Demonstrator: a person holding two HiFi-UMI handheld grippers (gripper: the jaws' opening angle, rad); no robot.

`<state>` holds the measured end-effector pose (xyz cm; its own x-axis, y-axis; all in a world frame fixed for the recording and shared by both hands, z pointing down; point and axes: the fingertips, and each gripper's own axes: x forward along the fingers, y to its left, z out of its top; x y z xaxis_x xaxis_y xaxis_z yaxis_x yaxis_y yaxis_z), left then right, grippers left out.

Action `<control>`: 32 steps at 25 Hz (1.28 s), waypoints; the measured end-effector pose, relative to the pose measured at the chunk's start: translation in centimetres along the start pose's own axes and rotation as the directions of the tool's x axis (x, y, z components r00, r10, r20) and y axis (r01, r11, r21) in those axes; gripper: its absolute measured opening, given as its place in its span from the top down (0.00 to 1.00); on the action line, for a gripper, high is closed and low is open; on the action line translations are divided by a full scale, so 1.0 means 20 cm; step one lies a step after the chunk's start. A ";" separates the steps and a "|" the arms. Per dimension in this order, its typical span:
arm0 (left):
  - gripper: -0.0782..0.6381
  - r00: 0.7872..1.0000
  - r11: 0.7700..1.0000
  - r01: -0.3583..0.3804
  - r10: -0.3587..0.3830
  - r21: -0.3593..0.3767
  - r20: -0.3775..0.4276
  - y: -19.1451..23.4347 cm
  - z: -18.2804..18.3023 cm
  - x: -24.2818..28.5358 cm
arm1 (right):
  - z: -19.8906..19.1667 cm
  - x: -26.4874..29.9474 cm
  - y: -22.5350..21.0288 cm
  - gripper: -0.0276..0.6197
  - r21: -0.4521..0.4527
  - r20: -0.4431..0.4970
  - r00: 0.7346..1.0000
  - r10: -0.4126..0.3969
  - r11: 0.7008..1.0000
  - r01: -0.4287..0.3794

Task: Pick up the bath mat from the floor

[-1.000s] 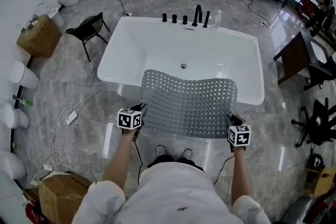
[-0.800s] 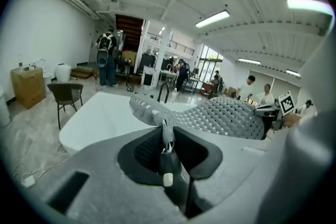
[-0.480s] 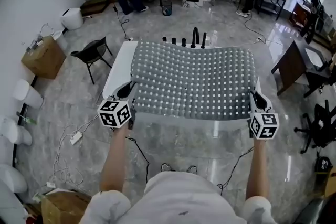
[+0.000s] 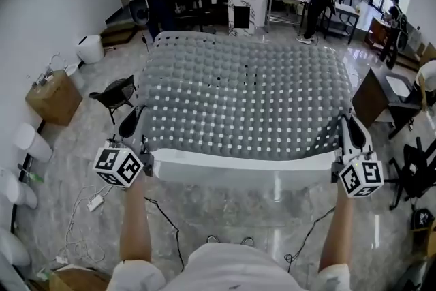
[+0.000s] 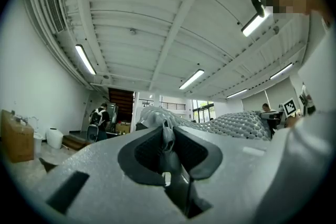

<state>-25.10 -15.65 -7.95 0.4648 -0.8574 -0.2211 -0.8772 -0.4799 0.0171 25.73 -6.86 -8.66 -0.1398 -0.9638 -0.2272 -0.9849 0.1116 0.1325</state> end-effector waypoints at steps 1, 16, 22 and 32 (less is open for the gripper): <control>0.80 1.000 1.000 0.001 -0.001 0.009 0.020 0.01 0.05 -0.02 | 0.05 -0.01 0.01 0.87 -0.006 0.022 1.000 -0.001 1.000 0.001; 0.80 0.994 0.997 -0.015 0.007 0.070 0.105 -0.09 0.24 -0.11 | 0.26 -0.07 0.04 0.87 -0.082 0.106 0.994 0.015 0.997 -0.007; 0.80 0.994 0.998 -0.019 0.012 0.065 0.106 -0.06 0.22 -0.17 | 0.24 -0.09 0.09 0.87 -0.082 0.107 0.994 0.018 0.997 -0.009; 0.80 0.995 0.997 -0.016 0.008 0.074 0.100 0.02 0.26 -0.11 | 0.30 0.00 0.14 0.87 -0.104 0.097 0.995 0.022 0.995 -0.012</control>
